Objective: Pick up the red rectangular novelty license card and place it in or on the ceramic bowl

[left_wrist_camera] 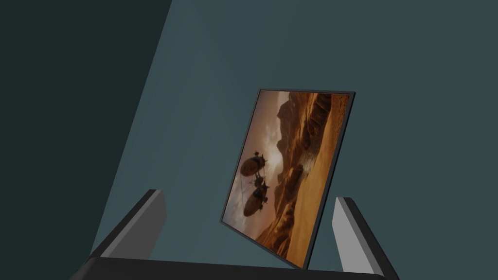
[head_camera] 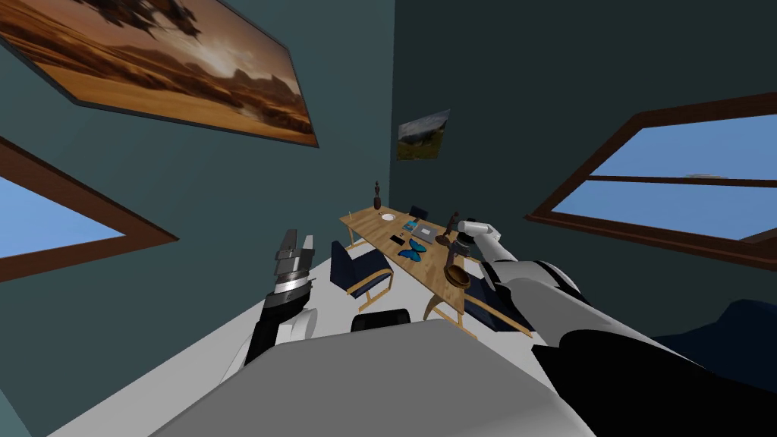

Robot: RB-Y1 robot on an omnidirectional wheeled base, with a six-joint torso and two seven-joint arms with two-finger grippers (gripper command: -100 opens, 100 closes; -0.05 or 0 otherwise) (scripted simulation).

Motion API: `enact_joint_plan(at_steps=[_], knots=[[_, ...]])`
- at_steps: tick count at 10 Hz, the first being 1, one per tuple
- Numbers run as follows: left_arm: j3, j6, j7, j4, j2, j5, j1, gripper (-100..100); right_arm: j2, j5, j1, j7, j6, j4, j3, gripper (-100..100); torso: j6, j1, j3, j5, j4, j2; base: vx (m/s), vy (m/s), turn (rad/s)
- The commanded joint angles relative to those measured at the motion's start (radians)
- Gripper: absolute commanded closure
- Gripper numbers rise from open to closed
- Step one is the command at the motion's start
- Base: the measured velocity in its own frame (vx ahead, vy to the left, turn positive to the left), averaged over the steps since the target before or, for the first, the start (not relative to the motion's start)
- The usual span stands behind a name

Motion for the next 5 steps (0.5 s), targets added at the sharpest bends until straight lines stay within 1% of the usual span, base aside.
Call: enact_joint_plan(at_steps=[1,2,3,5], knots=[[0.000,0.000,0.000,0.000,0.000,0.000,0.000,0,-0.022,-0.010,-0.006,0.015,0.033,-0.017,-0.005,100,0.000,0.000,0.000,0.000,0.000,0.000,-0.033,0.021,-0.053],[0.000,0.000,0.000,0.000,0.000,0.000,0.000,0,-0.036,-0.015,-0.013,0.025,0.053,-0.023,-0.007,100,0.000,0.000,0.000,0.000,0.000,0.000,-0.042,0.016,-0.061],[0.000,0.000,0.000,0.000,0.000,0.000,0.000,0,-0.043,-0.018,-0.017,0.030,0.063,-0.027,-0.008,100,0.000,0.000,0.000,0.000,0.000,0.001,-0.034,0.014,-0.039],[0.000,0.000,0.000,0.000,0.000,0.000,0.000,0,-0.076,-0.031,-0.034,0.053,0.109,-0.041,-0.013,100,0.000,0.000,0.000,0.000,0.000,0.000,-0.039,0.027,-0.051]])
